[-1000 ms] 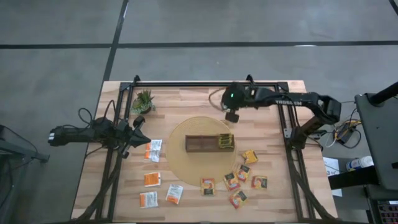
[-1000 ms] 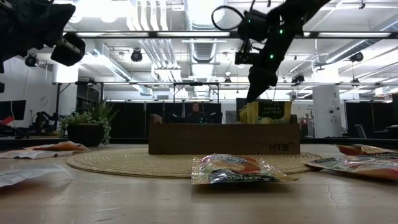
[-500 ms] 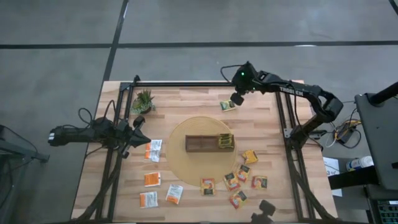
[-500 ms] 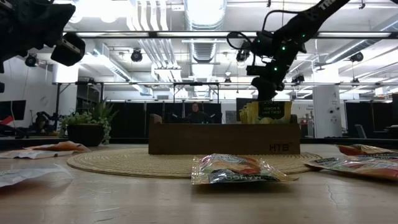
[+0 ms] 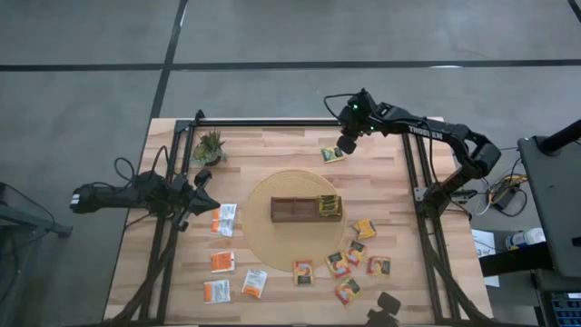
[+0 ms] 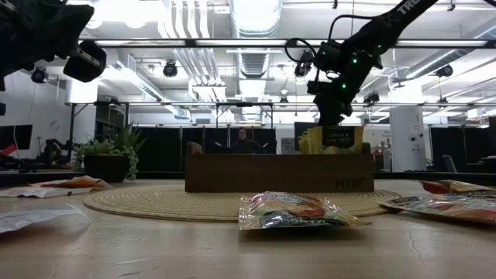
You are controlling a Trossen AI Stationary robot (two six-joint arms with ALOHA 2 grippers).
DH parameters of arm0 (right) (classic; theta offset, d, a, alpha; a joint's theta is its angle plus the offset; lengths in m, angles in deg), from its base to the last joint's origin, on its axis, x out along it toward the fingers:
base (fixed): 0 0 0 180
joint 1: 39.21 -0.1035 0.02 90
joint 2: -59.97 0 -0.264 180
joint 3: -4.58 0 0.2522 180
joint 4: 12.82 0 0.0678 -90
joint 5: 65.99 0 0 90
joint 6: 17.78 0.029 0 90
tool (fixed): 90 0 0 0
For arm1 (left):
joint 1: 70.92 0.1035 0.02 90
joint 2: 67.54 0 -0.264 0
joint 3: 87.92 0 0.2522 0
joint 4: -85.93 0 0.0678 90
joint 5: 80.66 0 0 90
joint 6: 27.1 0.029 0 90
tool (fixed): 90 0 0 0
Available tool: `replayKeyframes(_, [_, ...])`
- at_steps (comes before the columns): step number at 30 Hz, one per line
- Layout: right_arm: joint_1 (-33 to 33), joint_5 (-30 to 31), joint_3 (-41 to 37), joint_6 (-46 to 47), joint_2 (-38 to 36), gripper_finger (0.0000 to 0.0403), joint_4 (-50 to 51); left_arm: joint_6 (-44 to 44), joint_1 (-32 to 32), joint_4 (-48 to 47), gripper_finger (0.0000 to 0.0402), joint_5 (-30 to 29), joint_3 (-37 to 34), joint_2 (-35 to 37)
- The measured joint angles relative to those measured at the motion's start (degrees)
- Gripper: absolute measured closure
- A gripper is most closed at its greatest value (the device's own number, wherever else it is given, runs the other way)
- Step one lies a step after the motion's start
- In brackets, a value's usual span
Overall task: Pick & Place Tea
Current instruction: Put the yellow tea bag into the right of the wooden organizer
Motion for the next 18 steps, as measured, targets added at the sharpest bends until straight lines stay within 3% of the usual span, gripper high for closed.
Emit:
replayKeyframes(9, [0.2,0.0,-2.6,5.3,0.0,0.0241,-0.2,0.0,0.0,0.0,0.0402,0.0,0.0,0.0])
replayKeyframes(18, [0.6,0.0,-4.1,8.8,0.0,0.0223,-4.1,0.0,0.0,0.0,0.0402,0.0,0.0,0.0])
